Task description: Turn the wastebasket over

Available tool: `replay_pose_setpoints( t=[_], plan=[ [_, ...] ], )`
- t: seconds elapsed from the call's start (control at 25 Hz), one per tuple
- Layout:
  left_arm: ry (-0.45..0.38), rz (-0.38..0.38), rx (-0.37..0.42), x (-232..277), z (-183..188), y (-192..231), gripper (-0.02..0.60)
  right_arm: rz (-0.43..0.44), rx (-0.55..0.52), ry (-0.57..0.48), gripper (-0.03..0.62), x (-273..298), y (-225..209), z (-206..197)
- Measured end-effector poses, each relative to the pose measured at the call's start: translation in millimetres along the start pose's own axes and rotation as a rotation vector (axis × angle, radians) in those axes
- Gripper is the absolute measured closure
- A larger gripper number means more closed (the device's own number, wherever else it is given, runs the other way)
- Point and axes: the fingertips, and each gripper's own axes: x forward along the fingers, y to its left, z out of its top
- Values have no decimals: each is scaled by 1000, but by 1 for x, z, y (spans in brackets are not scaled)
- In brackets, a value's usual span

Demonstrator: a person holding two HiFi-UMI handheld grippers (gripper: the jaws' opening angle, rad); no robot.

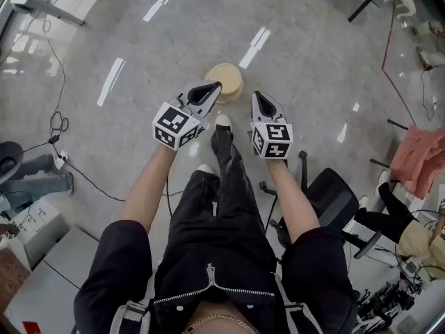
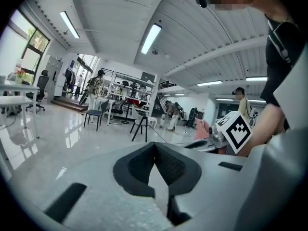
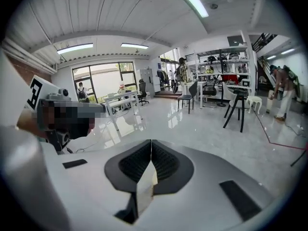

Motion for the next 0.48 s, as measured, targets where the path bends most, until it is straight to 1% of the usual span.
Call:
replay_pose_setpoints(
  t=[0.12,0.24,0.36,0.48],
  plan=[
    [-17,5,2,-42,37,-37,577,-6,-18,-18,582,-52,32,19],
    [-44,24,15,-81,66,-64,577,-16,-31,-38,582,-93,54,34],
    [-83,54,19,-118,87,-89,577,-20,-41,-80,582,-132,73,52],
    [-114,80,-3,-148,98,-110,577,-22,-42,-115,582,-168,90,66]
  ],
)
